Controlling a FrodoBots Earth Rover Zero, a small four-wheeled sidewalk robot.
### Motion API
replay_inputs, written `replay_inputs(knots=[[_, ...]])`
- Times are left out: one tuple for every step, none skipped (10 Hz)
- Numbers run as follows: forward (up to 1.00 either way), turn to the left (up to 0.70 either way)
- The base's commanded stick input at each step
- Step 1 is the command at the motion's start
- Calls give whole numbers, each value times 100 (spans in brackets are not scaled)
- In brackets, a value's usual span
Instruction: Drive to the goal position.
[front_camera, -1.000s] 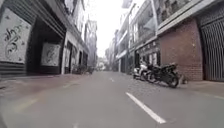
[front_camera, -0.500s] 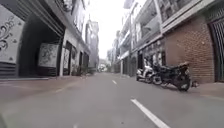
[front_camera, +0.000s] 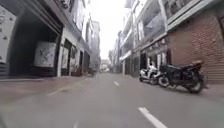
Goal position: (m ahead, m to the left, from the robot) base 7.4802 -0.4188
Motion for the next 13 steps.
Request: replay_inputs(knots=[[100,0],[100,0],[100,0],[100,0],[100,0],[100,0],[100,0],[100,0],[100,0],[100,0],[100,0],[100,0],[100,0]])
